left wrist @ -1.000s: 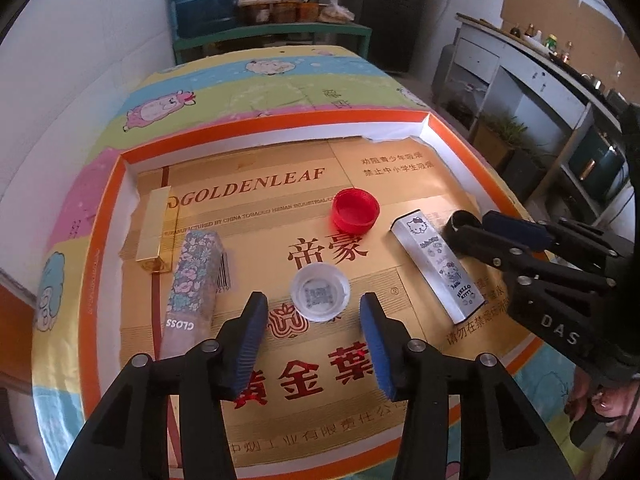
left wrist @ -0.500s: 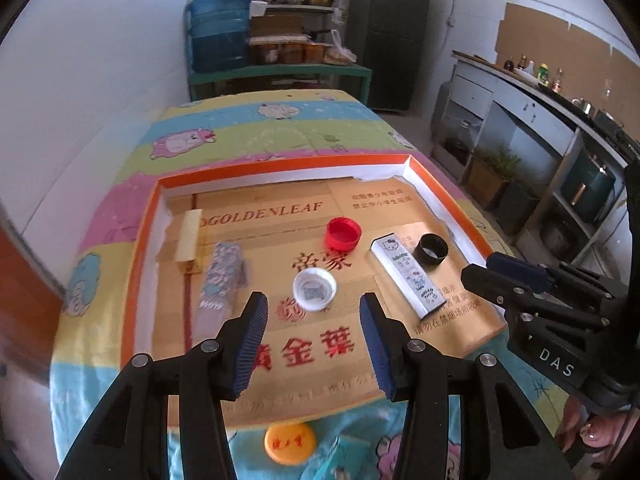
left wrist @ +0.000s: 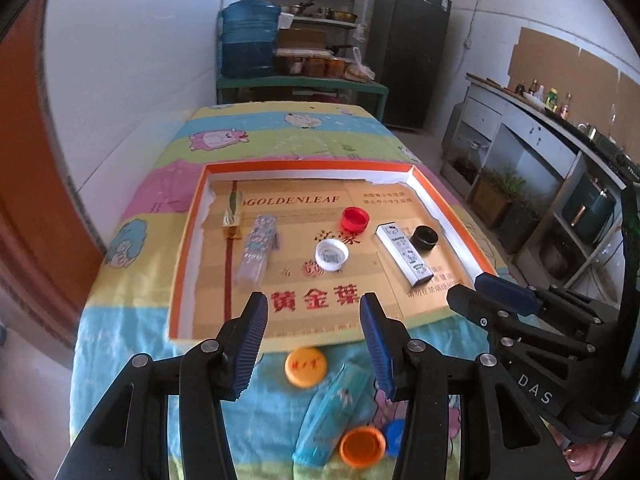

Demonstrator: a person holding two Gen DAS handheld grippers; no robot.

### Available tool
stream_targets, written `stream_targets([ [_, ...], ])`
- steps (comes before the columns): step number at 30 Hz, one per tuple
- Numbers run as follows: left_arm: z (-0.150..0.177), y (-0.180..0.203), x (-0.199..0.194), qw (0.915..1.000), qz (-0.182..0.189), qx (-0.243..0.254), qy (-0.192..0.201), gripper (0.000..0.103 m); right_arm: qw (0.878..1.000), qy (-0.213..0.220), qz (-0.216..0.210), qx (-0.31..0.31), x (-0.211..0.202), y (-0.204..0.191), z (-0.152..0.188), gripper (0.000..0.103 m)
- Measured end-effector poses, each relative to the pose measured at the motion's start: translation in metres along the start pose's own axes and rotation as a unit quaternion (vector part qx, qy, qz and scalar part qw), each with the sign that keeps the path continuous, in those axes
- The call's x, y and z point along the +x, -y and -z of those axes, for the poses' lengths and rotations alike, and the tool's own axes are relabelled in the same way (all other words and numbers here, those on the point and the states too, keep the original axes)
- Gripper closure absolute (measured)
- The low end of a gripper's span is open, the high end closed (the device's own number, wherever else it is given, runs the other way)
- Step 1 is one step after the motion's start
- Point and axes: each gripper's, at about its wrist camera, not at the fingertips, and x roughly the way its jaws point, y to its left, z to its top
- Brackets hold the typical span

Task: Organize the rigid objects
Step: 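Withdraw both tools from the tray toward the blue and orange caps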

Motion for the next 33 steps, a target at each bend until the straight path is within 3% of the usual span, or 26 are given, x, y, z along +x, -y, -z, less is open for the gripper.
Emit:
stream_targets([
  [10,0.021,-0.011,-0.036,0.9997,-0.003,0.001,0.025,0.053,1.000,0.006,-0.012,-0.011,-0.030,-0.024,0.022,0.073],
  [33,0.076,-0.045,-0.060,0.9993,-0.005,-0.037,0.002,0.053,0.998,-0.031,-0.041,-0.041,-0.038,-0.052,0.088,0.073],
])
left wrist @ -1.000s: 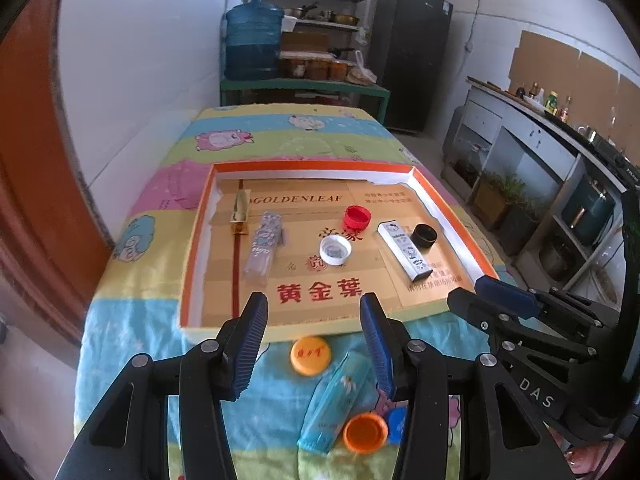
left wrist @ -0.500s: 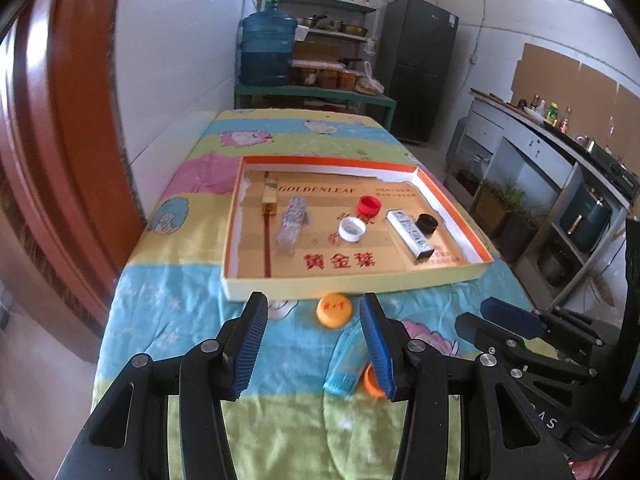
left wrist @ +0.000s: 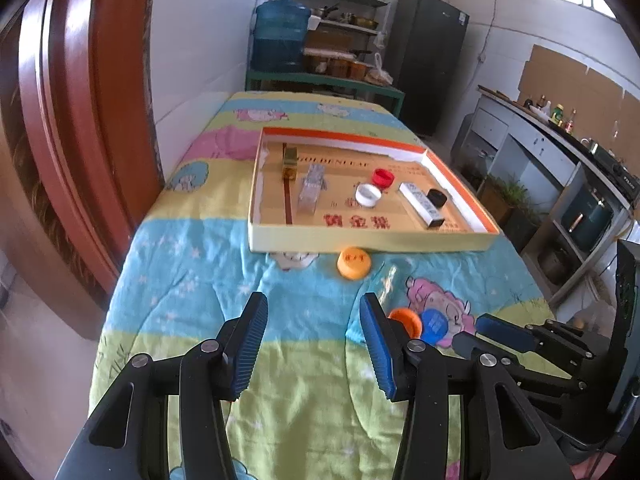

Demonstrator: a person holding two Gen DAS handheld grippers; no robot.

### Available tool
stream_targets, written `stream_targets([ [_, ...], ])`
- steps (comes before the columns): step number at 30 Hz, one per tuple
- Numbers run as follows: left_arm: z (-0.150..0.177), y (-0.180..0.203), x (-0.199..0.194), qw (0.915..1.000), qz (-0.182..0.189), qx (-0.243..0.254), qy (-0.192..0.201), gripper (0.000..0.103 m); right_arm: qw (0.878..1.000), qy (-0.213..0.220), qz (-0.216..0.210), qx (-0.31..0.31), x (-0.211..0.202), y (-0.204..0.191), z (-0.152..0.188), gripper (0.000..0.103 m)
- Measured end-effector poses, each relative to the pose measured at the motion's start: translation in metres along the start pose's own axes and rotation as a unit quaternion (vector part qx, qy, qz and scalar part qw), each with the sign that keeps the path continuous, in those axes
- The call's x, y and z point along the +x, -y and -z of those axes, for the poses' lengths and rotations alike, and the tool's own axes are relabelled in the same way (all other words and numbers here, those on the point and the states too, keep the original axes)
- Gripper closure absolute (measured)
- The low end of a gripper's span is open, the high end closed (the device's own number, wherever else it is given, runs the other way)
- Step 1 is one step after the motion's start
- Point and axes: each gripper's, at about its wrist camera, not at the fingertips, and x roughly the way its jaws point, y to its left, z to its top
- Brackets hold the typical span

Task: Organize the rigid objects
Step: 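Withdraw both tools from the tray toward the blue and orange caps, then grasp the blue bottle cap with right tool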

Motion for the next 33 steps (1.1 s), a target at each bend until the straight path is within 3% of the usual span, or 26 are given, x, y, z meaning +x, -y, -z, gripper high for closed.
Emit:
stream_targets([
  [10,0.011,-0.005,0.007,0.9999,0.004,-0.004,-0.015,0.053,0.999,-0.025,0.007,-0.026,0.022,-0.012,0.007,0.073],
  [24,0.014,-0.003,0.015,0.9995,0.014,0.006,-0.026,0.053,0.998,-0.020,0.022,-0.060,0.040,-0.021,-0.007,0.073],
  [33,0.018,0.014,0.025,0.9965,0.063,0.029,-0.047,0.053,0.999,-0.019,0.010,-0.049,0.041,-0.017,-0.007,0.073],
])
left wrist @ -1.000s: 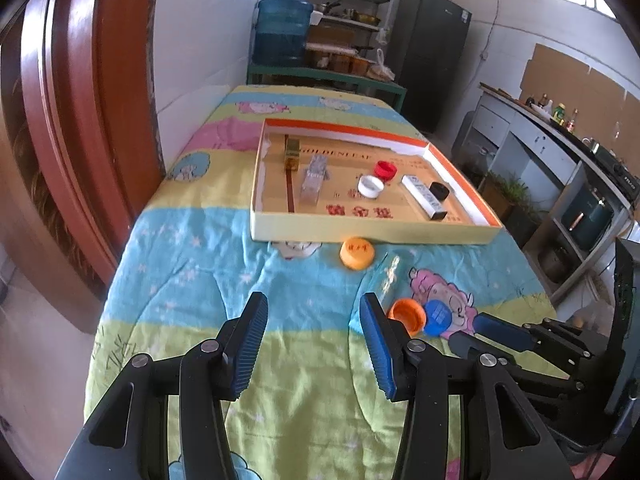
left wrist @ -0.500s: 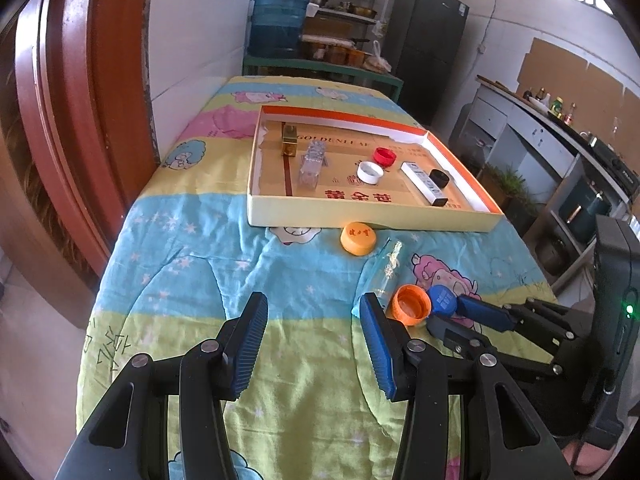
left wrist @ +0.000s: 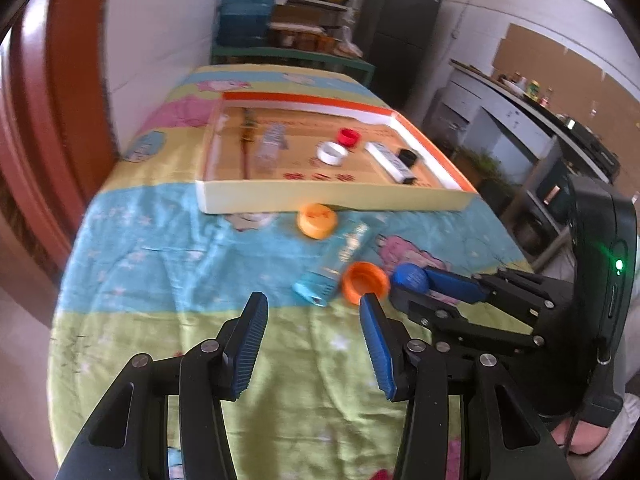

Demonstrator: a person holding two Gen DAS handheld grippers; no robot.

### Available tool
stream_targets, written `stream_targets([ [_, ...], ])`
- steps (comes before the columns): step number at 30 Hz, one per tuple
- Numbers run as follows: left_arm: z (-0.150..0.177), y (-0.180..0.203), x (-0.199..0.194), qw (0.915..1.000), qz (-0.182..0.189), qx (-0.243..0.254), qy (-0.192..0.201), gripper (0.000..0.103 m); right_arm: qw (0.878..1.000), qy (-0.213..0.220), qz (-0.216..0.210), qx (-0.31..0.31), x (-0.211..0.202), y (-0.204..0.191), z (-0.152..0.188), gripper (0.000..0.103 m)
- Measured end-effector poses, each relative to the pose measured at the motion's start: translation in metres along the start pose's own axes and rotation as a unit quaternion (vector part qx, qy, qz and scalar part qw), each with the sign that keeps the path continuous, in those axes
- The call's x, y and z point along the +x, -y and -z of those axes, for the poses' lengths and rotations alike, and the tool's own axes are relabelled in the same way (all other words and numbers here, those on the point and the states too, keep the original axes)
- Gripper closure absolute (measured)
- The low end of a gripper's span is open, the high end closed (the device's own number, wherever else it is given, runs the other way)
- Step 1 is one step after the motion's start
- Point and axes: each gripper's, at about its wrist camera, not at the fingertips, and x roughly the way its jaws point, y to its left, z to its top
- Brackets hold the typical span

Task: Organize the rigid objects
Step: 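Grasp the blue bottle cap with right tool, then grasp the orange bottle cap with left tool while right tool holds the blue cap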

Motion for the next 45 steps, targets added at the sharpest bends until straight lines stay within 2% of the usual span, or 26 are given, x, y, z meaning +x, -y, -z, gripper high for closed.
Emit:
stream_targets([
  [6,0.003,0.027,0.018,0.9989,0.030,0.023,-0.027,0.054,1.000,0.006,0.017,0.021,-0.015,0.020,0.011,0.073],
  [11,0.003,0.036,0.036,0.9987,0.015,0.019,-0.044,0.054,0.998,0.011,0.044,0.048,-0.031,0.047,0.024,0.073],
  [16,-0.002,0.040,0.043,0.9991,0.000,0.019,-0.039,0.054,0.996,0.022,0.046,0.068,-0.042,0.065,0.030,0.073],
  [25,-0.010,0.057,0.057,0.9957,-0.060,0.060,-0.038,0.055,0.996,0.027,0.025,0.081,-0.043,0.072,0.033,0.073],
  [26,-0.010,0.057,0.057,0.9956,-0.060,0.062,-0.036,0.057,0.996,0.027,0.023,0.083,-0.043,0.072,0.034,0.073],
  [28,-0.010,0.055,0.056,0.9959,-0.062,0.060,-0.028,0.073,0.996,0.027,0.020,0.086,-0.042,0.073,0.034,0.073],
  [32,-0.010,0.047,0.054,0.9974,-0.045,0.051,-0.023,0.073,0.995,0.027,0.014,0.092,-0.042,0.075,0.037,0.073],
  [45,-0.009,0.044,0.040,0.9982,-0.044,0.038,-0.011,0.073,0.995,0.031,0.008,0.090,-0.044,0.074,0.033,0.073],
])
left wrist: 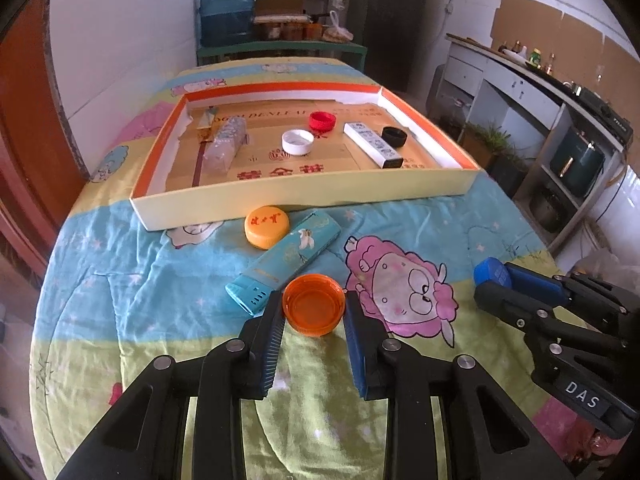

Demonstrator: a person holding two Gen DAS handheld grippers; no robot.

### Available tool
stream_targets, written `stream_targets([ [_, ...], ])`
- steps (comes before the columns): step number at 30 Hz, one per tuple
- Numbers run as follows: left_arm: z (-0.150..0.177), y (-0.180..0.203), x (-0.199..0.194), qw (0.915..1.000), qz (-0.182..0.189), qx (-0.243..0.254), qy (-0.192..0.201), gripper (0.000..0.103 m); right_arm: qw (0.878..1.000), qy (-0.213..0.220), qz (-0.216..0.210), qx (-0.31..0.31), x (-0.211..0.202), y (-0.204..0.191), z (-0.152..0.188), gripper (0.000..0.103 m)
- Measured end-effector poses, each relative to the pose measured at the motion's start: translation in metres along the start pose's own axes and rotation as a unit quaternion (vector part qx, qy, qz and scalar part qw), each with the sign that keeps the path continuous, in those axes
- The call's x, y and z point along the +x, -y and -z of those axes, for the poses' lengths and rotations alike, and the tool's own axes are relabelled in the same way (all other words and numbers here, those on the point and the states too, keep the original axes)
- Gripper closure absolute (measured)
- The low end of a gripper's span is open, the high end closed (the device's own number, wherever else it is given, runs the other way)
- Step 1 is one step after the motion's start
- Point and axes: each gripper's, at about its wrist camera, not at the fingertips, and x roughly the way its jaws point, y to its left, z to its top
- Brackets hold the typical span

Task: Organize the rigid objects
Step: 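Grasp the orange bottle cap with left tool while right tool holds the blue cap, then carry the orange cap with left tool while right tool carries the blue cap over the tray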

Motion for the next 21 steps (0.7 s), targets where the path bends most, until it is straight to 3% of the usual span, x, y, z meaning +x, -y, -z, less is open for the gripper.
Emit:
stream_targets([
  [10,-0.017,-0.018,-0.027,0.9992,-0.006,-0.015,0.035,0.073,0.999,0.023,-0.010,-0.023,-0.005,-0.019,-0.024,0.073],
  [21,-0.059,-0.061,-0.040,0.9966,-0.024,-0.036,0.069,0.073,0.997,0.052,-0.027,-0.042,0.000,-0.043,-0.071,0.073],
])
